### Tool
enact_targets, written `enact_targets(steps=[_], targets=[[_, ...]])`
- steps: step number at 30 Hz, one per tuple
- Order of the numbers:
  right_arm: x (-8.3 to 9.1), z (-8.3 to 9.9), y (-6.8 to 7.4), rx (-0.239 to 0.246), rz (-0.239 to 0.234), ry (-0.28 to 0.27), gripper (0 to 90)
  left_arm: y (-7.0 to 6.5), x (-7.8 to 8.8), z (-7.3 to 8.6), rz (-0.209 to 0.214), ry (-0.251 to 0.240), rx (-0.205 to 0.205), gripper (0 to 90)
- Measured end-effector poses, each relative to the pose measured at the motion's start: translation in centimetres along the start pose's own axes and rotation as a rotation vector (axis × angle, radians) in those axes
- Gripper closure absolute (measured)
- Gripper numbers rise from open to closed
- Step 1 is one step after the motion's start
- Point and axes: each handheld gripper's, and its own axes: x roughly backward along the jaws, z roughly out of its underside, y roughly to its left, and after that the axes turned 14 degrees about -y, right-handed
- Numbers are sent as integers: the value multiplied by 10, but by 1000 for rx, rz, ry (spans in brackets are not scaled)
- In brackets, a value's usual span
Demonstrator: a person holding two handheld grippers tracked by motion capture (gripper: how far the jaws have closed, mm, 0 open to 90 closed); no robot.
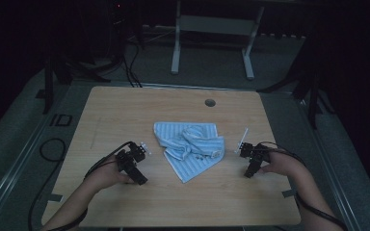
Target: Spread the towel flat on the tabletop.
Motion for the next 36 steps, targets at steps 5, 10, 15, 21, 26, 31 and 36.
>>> enact_targets(steps=[5,10,15,21,26,31,36], targets=[[4,-17,-1,28,-8,-20,339,-11,-7,-18,20,-9,-40,145],[6,-33,-5,53,-8,-13,345,-25,-12,-37,52,-13,-95,152],[13,-53,-10,87,-13,-37,353,-40,-19,-56,92,-15,-147,206],[17,-77,-12,156,-20,-48,353,-57,-30,-73,116,-13,-197,246],[20,-93,-23,158,-43,-75,363,-67,-38,-85,119,-26,-218,246],[19,-103,-38,152,-35,-102,371,-74,-46,-92,124,-30,-237,246],[16,-111,-51,122,-33,-109,403,-80,-61,-97,113,-4,-250,246]])
